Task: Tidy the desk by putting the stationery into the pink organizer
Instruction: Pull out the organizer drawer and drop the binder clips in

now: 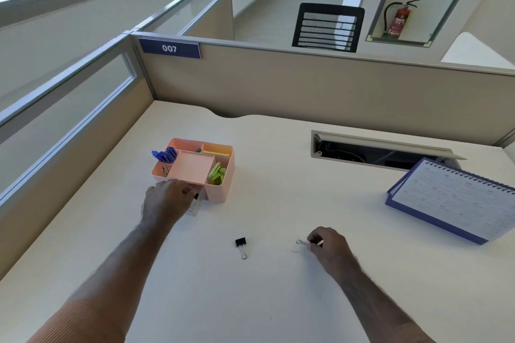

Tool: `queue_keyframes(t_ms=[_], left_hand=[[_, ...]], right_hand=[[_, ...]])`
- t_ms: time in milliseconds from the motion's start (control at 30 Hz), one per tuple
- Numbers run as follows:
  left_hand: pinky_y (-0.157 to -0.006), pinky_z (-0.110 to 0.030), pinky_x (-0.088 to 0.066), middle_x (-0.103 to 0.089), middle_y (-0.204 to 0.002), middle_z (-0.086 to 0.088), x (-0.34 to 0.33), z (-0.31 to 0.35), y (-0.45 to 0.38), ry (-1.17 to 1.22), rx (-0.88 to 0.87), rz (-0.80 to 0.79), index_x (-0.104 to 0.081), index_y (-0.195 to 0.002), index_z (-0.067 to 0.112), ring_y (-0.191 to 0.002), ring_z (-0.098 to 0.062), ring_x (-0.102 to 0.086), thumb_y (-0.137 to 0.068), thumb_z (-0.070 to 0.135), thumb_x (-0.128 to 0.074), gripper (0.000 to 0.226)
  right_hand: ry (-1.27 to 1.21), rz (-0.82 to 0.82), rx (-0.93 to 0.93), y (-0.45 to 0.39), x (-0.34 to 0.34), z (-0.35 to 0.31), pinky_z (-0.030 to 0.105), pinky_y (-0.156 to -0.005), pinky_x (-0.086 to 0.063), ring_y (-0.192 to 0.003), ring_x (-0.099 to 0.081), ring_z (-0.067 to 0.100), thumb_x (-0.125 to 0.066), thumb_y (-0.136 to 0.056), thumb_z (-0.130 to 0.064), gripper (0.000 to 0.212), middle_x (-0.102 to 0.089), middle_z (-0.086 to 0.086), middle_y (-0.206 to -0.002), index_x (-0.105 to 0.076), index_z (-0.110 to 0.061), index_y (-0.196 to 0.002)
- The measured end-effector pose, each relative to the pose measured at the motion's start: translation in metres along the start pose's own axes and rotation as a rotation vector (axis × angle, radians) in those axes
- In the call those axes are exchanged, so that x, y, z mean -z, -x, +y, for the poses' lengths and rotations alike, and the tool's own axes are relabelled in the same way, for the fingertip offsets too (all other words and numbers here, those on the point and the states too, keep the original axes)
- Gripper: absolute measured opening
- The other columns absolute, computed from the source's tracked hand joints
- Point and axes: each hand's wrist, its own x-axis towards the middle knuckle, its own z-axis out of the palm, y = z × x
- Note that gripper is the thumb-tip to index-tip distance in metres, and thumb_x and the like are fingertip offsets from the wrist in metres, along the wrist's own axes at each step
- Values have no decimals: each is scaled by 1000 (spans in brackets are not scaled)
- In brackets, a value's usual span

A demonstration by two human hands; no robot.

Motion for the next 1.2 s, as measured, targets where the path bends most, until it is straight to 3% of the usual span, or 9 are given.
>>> queue_keyframes(t_ms=[100, 200, 333, 533, 667, 833, 1000, 1100, 1200], left_hand=[[-76, -32, -59, -69, -120, 5, 1, 20, 22, 242, -91, -10, -73, -114, 20, -96, -15, -67, -91, 31, -65, 27], [-77, -24, -56, -63, -105, 16, -2, 51, 58, 495, -221, -223, -72, -113, 27, -83, -1, -64, -89, 34, -68, 25], [-76, -27, -58, -73, -93, 14, -14, 66, 82, 671, -257, -305, -70, -98, 41, -82, -4, -69, -85, 28, -73, 19], [-72, -32, -61, -77, -79, -2, -12, 67, 86, 854, -112, -288, -76, -85, 25, -75, -19, -73, -85, 13, -74, 12], [-68, -31, -61, -76, -76, 0, -9, 62, 84, 792, -138, -290, -76, -85, 20, -72, -16, -73, -85, 16, -74, 4], [-57, -23, -55, -72, -77, 8, 4, 30, 66, 650, -100, -74, -71, -82, 32, -66, -12, -67, -83, 23, -75, 10], [-54, -28, -55, -72, -96, 2, 15, -12, 45, 320, -32, 209, -76, -98, 18, -68, -12, -66, -84, 28, -75, 17], [-51, -26, -52, -74, -99, 2, 15, -24, 37, 168, -39, 271, -77, -97, 18, -65, -13, -66, -85, 28, -75, 16], [-52, -29, -56, -75, -102, 3, 8, -32, 30, 42, -66, 258, -77, -97, 21, -70, -15, -69, -84, 31, -75, 16]], right_hand=[[-271, -8, 23, 7, 3, -32, 22, -60, -49, -66, -63, 13, -72, -80, -12, 12, -70, -2, -82, -67, -23, -81], [-422, -71, 73, 17, 3, -69, 20, -62, -51, -63, -65, 12, -73, -81, -13, 10, -74, 4, -81, -69, -20, -87], [-446, -130, 112, 27, -3, -102, 23, -64, -53, -65, -68, 11, -73, -80, -20, 10, -75, 0, -80, -69, -27, -86], [-428, -136, 150, 31, -7, -116, 25, -60, -51, -65, -64, 9, -74, -79, -21, 13, -74, -2, -79, -67, -32, -80], [-442, -153, 159, 31, -9, -117, 28, -65, -53, -66, -63, 7, -75, -80, -26, 12, -74, -4, -85, -68, -32, -87], [-366, -104, 142, 28, -22, -100, 8, -64, -45, -74, -61, -6, -68, -87, -31, 19, -68, -6, -99, -65, -26, -105], [139, -262, 212, 29, -60, -79, 34, -94, -47, -123, -48, 11, -55, -88, -37, 41, -46, -15, -135, -50, -35, -128], [254, -310, 295, 29, -72, -85, 38, -103, -42, -140, -24, 8, -48, -93, -25, 51, -23, -22, -154, -36, -39, -141], [379, -335, 392, 26, -82, -92, 37, -106, -38, -145, -16, 12, -40, -97, -13, 54, -12, -16, -160, -31, -33, -146]])
